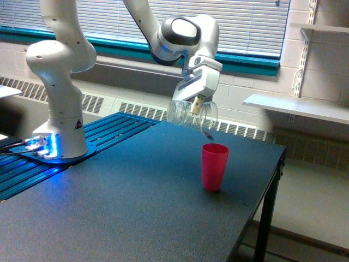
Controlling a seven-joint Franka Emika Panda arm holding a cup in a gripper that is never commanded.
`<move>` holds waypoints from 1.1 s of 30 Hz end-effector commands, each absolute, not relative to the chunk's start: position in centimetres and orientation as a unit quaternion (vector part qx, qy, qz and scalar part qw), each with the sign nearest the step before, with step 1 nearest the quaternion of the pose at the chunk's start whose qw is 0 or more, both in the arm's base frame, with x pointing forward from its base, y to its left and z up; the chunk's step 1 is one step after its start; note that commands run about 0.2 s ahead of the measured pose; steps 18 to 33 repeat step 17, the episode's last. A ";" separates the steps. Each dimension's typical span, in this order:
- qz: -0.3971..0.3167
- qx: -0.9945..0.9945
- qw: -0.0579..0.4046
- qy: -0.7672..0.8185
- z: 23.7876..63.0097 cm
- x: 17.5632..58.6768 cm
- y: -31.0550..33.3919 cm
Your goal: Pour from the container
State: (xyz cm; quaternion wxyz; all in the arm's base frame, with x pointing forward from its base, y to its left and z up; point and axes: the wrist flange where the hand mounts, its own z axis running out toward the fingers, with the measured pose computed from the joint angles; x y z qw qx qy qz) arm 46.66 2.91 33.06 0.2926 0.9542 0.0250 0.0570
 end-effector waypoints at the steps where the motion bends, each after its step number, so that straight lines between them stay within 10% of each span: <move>1: 0.045 0.952 0.300 0.047 33.4 46.9 3.3; 33: 0.040 0.957 0.283 0.042 33.0 46.7 3.2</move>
